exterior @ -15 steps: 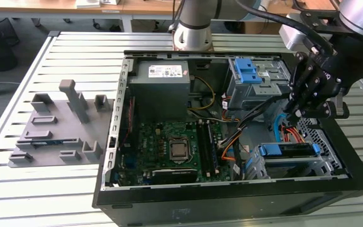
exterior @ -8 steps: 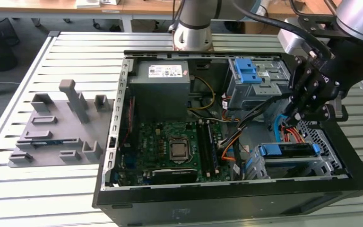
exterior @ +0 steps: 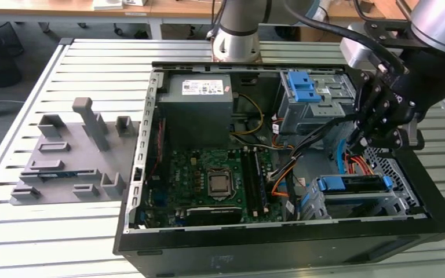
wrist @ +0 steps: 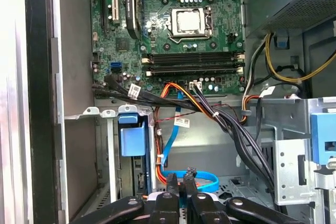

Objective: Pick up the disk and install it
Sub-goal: 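Insert the second disk wire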

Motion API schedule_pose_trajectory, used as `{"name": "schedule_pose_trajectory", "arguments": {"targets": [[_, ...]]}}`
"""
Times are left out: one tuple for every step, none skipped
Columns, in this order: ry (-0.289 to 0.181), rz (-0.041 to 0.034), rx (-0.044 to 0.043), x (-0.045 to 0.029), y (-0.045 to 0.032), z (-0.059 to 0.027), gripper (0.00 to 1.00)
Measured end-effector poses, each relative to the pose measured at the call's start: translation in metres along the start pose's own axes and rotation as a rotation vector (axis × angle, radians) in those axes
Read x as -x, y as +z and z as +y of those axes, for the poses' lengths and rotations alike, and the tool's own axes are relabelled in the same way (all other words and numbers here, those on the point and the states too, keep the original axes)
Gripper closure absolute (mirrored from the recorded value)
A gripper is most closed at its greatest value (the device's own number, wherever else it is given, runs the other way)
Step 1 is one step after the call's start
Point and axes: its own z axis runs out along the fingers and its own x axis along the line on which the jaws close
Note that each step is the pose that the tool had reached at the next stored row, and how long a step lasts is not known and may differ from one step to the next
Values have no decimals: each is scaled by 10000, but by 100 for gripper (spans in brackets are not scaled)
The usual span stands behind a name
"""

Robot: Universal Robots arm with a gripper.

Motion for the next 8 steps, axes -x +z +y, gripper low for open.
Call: {"name": "schedule_pose_trajectory", "arguments": {"targets": [[0, -1, 0, 0, 3, 0, 84], [0, -2, -1, 0, 7, 0, 84], [-3, -2, -3, 0, 11, -1, 84], [-7, -2, -6, -3, 15, -1, 84], [-14, -2, -10, -9, 18, -2, 84], [-27, -3, -18, -21, 22, -2, 84], [-46, -7, -32, -37, 25, -2, 84], [-66, -11, -49, -52, 29, -2, 84]]}}
